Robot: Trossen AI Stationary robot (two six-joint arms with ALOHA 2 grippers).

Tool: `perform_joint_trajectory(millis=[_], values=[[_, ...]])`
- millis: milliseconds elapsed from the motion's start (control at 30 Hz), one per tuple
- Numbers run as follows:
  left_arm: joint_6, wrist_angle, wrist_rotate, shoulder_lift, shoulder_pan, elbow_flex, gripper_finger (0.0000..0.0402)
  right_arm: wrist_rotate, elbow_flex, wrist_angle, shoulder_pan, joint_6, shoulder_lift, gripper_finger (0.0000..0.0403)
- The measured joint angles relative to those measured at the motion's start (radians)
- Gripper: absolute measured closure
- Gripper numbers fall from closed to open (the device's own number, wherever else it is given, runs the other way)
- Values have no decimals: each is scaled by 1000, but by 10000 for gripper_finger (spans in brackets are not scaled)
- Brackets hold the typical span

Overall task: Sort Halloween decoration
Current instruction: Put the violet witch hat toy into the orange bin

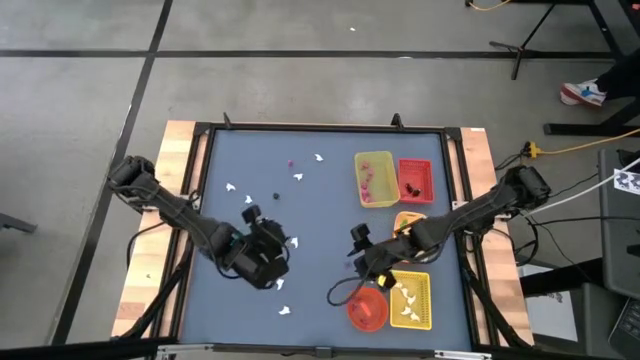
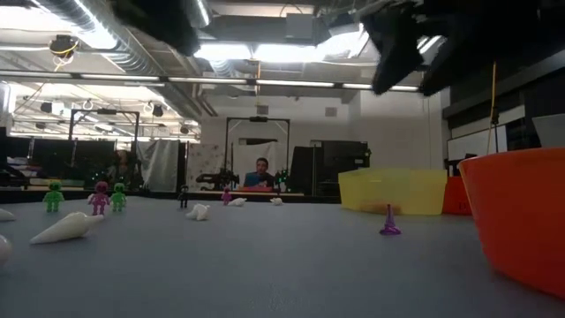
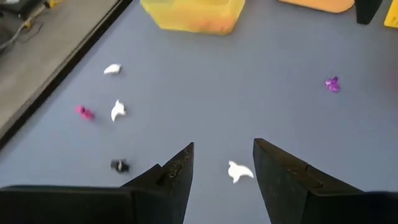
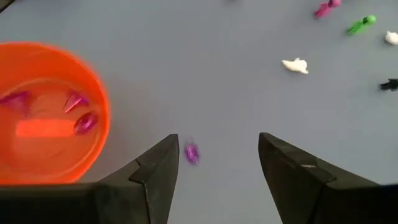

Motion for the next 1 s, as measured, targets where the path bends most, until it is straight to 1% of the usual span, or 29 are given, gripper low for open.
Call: perform_joint_trajectory(millis=[133,300,467,567,1000], values=[[-104,6,-8,-6,-45,-51,251,-61,0,21,-38,0,54,182],[-189,31,-7,-4,-72,-88,251,-116,0,29,-85,0,111,182],[-196,49,-26,-4,-85,-89,251,-211,0,55,-120,1,164,182],[-197,51,-30,-4,-84,-89,251,-240,0,61,-125,-2,189,182],[-198,72,-32,-4,-83,-89,251,-242,0,74,-122,-9,267,182]])
